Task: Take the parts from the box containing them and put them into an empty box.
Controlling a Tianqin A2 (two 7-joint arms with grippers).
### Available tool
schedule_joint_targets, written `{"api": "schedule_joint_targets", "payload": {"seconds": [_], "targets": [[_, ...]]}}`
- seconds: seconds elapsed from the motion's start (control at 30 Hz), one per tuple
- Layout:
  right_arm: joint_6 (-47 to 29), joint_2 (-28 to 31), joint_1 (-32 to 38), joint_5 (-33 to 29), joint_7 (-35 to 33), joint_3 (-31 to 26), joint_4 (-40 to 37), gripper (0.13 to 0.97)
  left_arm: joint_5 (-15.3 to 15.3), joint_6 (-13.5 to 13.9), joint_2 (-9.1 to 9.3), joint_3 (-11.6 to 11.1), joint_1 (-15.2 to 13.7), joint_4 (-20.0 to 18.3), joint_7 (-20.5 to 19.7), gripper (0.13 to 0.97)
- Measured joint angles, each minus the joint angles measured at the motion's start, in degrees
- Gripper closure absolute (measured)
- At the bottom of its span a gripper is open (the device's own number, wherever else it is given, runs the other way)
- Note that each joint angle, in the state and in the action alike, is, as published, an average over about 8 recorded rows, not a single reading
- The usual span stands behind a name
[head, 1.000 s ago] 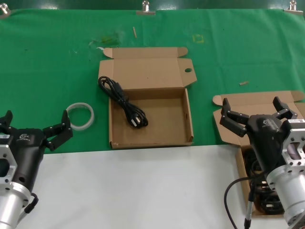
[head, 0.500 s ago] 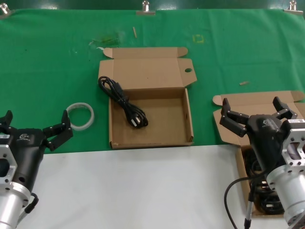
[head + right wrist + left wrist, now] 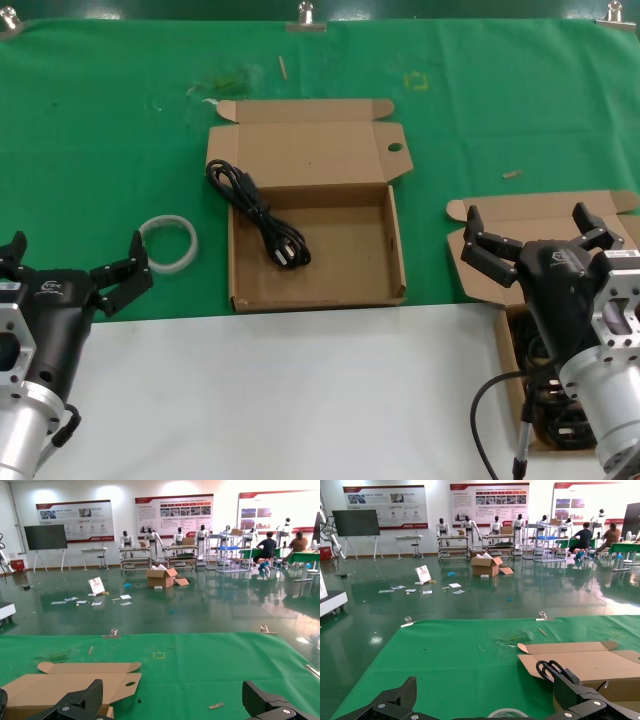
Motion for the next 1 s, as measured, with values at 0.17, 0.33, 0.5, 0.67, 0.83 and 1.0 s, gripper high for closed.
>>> {"api": "schedule_joint_targets", "payload": {"seconds": [0.17, 0.33, 0.5, 0.67, 0.83, 1.0], "targets": [[0.0, 0.0, 0.0, 0.0, 0.0, 0.0, 0.0, 0.129, 0.0, 0.0, 0.0, 0.0, 0.0, 0.0, 0.0, 0.132], [0.0, 0.0, 0.0, 0.0, 0.0, 0.0, 0.0, 0.129, 0.0, 0.0, 0.0, 0.0, 0.0, 0.0, 0.0, 0.132], [0.0, 0.0, 0.0, 0.0, 0.0, 0.0, 0.0, 0.129, 0.0, 0.0, 0.0, 0.0, 0.0, 0.0, 0.0, 0.132], [0.0, 0.0, 0.0, 0.0, 0.0, 0.0, 0.0, 0.129, 0.0, 0.0, 0.0, 0.0, 0.0, 0.0, 0.0, 0.132], [0.0, 0.0, 0.0, 0.0, 0.0, 0.0, 0.0, 0.129, 0.0, 0.0, 0.0, 0.0, 0.0, 0.0, 0.0, 0.132], [0.0, 0.0, 0.0, 0.0, 0.0, 0.0, 0.0, 0.129, 0.0, 0.0, 0.0, 0.0, 0.0, 0.0, 0.0, 0.132]]}}
